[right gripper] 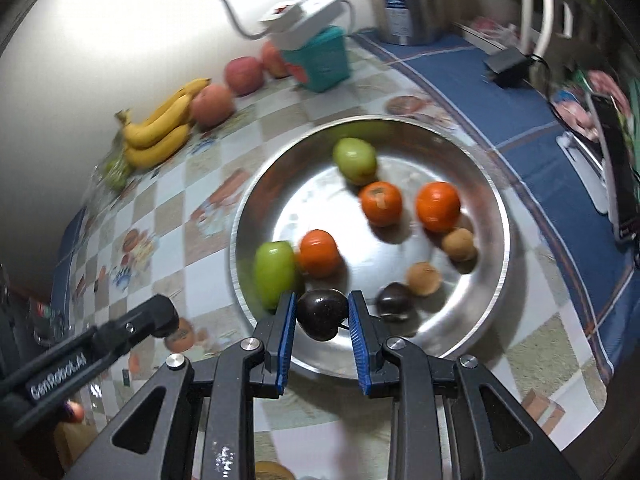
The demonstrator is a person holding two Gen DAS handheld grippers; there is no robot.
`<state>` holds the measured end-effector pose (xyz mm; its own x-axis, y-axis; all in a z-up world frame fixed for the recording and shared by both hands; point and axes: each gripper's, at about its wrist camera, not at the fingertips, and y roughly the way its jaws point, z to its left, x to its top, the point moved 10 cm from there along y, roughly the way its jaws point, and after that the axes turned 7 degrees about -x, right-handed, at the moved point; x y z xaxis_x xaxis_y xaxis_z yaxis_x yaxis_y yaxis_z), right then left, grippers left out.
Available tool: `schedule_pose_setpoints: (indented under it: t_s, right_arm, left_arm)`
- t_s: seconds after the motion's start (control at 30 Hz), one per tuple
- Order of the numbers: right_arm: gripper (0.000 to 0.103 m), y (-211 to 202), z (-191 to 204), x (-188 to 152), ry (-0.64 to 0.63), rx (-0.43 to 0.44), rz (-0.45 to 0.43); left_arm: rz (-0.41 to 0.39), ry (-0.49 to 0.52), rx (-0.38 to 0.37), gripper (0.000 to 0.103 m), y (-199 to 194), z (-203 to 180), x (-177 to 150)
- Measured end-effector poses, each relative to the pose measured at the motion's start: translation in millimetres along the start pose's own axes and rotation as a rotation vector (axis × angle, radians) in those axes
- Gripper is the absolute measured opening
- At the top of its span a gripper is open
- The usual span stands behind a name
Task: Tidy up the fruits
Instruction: 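Lift both dark plums and carry them over the steel bowl, then lower the plums into the bowl and open both tools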
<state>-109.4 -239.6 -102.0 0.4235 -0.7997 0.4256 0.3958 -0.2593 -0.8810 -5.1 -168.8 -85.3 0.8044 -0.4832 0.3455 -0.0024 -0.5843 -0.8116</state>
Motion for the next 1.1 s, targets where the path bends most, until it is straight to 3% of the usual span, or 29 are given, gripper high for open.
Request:
schedule_pose_setpoints:
  t_s: [0.4, 0.6, 0.97, 1.1]
  right_arm:
    - [0.028, 7, -30, 2, 0.078, -0.01, 0.025]
    - [0.028, 15, -29, -3, 0.075, -0.013, 0.054]
    - [0.028, 21, -27, -7, 0.076, -0.002, 0.078]
    - [0.028, 22, -26, -8, 0.08, 0.004, 0.084]
  left_arm:
    - [0.068, 0.067, -0.105, 0.028, 35, -42, -13]
    - [0.076, 0.08, -0.081, 0.029, 45, -42, -15]
    - [0.105, 0.01, -0.098, 0.03, 52, -32, -16]
    - [0.11, -0.007, -0.112, 0.035, 52, -31, -16]
